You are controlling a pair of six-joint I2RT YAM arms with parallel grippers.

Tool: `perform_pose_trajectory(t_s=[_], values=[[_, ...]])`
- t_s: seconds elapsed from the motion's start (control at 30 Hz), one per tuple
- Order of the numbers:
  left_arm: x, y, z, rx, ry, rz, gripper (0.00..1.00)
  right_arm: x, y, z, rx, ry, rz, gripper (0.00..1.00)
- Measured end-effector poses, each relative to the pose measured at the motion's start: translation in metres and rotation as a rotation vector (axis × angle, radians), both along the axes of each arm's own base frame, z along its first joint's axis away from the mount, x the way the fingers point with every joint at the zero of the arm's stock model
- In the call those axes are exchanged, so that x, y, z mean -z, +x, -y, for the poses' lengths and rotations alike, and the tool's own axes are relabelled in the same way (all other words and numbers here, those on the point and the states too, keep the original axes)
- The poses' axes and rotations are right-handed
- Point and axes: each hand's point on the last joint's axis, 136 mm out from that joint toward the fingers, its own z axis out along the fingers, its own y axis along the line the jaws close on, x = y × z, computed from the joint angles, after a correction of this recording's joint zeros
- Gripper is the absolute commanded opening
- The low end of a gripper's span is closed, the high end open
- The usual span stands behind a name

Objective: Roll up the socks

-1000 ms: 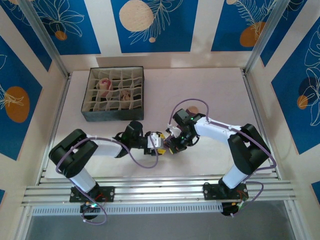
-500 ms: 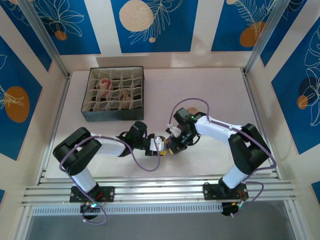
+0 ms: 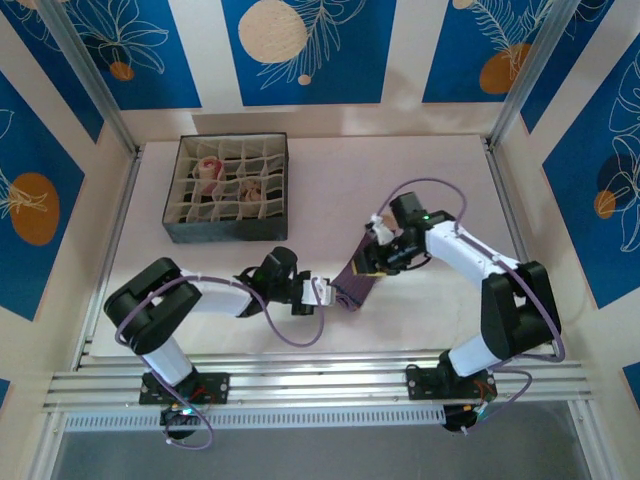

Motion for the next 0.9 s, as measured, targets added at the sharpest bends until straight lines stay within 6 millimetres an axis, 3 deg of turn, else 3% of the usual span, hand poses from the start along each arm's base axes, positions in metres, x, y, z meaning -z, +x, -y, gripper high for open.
perform_pose_trajectory(t_s=[0.17,0.3,0.4,0.5,0.63,0.77,0.9], values=[[0.001,-0.003,-0.002,-0.025,0.016,-0.036,0.00,0.030,0.022,0.022,0.128,-0.048,-0.129,0.39],[-0.003,-0.013,-0.001,-0.026,0.025,-0.043,0.00,0.061,0.033,0.016,0.127,-0.104,-0.220,0.34],[-0.008,-0.025,0.002,-0.015,0.027,-0.043,0.00,0.072,0.050,0.004,0.105,-0.131,-0.240,0.33],[-0.011,-0.034,0.007,-0.028,0.029,-0.054,0.00,0.072,0.075,-0.018,0.059,-0.132,-0.205,0.33],[-0.003,-0.024,0.003,-0.182,0.063,-0.125,0.00,0.068,0.093,-0.042,0.003,-0.128,-0.132,0.40],[0.007,-0.015,-0.001,-0.313,0.072,-0.221,0.00,0.054,0.093,-0.042,0.003,-0.109,-0.062,0.46],[0.014,-0.013,0.000,-0.369,0.061,-0.303,0.00,0.018,0.067,-0.030,0.010,-0.071,0.040,0.47]])
